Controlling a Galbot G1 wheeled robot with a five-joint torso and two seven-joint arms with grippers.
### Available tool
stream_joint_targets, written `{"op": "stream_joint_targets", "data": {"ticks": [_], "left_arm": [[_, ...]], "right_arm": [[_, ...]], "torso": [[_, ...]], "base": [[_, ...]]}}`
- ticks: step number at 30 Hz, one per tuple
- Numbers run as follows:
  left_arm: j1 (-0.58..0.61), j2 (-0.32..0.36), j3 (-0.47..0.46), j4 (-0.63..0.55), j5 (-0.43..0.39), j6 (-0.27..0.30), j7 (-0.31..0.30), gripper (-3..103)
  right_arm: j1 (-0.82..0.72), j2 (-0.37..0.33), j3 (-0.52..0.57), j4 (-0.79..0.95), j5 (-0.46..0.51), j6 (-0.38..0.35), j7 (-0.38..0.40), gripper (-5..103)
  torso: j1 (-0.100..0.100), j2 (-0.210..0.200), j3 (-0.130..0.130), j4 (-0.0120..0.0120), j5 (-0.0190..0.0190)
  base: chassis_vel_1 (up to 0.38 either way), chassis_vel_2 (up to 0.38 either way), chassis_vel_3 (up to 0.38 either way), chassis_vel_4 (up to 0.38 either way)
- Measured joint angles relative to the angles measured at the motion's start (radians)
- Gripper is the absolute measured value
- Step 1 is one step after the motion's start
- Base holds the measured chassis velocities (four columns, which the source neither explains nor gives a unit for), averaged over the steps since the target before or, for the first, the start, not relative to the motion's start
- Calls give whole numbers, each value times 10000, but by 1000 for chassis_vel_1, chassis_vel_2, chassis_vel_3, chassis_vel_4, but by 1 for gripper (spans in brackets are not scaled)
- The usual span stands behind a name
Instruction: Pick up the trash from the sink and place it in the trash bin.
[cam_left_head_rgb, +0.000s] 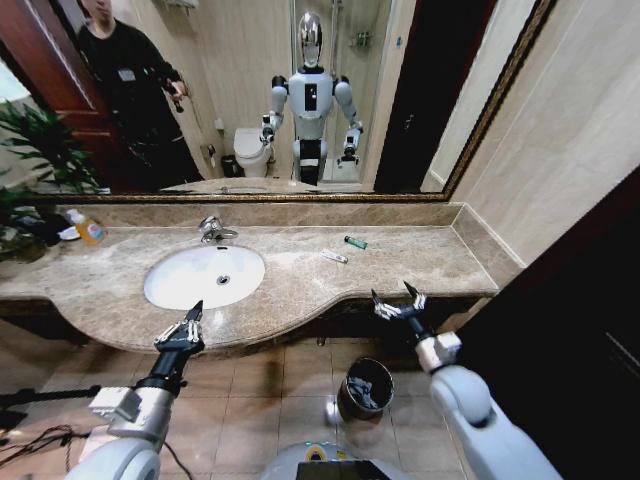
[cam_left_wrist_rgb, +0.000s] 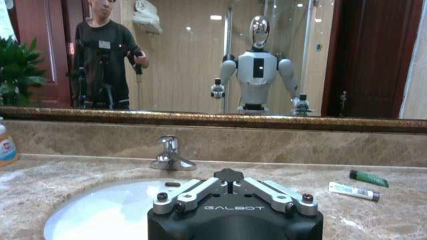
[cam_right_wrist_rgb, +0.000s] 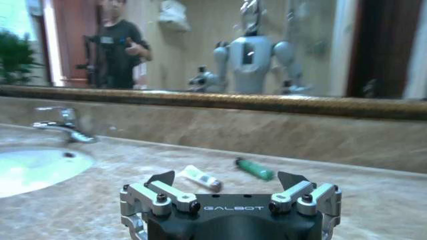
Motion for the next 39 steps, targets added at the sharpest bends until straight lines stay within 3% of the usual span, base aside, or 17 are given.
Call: {"op": "stream_joint_targets", "data": {"ticks": [3, 9, 19, 24, 27, 30, 39], "left_arm": [[0, -1, 0, 0, 0, 0, -2, 0], [0, -1, 0, 0, 0, 0, -3, 0], [0, 0, 0, 0, 0, 0, -1, 0], [0, 0, 0, 0, 0, 0, -1, 0], [0, 0, 0, 0, 0, 0, 0, 0], [0, 0, 0, 0, 0, 1, -1, 0], [0, -1, 0, 0, 0, 0, -1, 0]], "right_arm": [[876, -267, -304, -718, 485, -80, -853, 100], [2952, -501, -1377, -2476, 1105, -284, -1824, 100], [6676, 186, -3529, -5889, 934, -595, -2801, 100], [7204, 269, -3842, -6585, 803, -753, -2904, 97], [7435, 284, -3960, -7032, 642, -790, -2942, 87], [7454, 266, -3988, -7126, 578, -797, -2950, 84], [7125, 214, -3950, -6989, 345, -764, -2915, 79]], "torso": [[0, 0, 0, 1, -1], [0, 0, 1, 1, 0], [1, -1, 1, 1, -3], [1, -1, 1, 1, -2], [1, -1, 0, 0, -2], [1, -1, 0, 0, -1], [0, 0, -1, -1, 0]], "base": [[0, 0, 0, 0], [0, 0, 0, 0], [0, 0, 0, 0], [0, 0, 0, 0], [0, 0, 0, 0], [0, 0, 0, 0], [0, 0, 0, 0]]}}
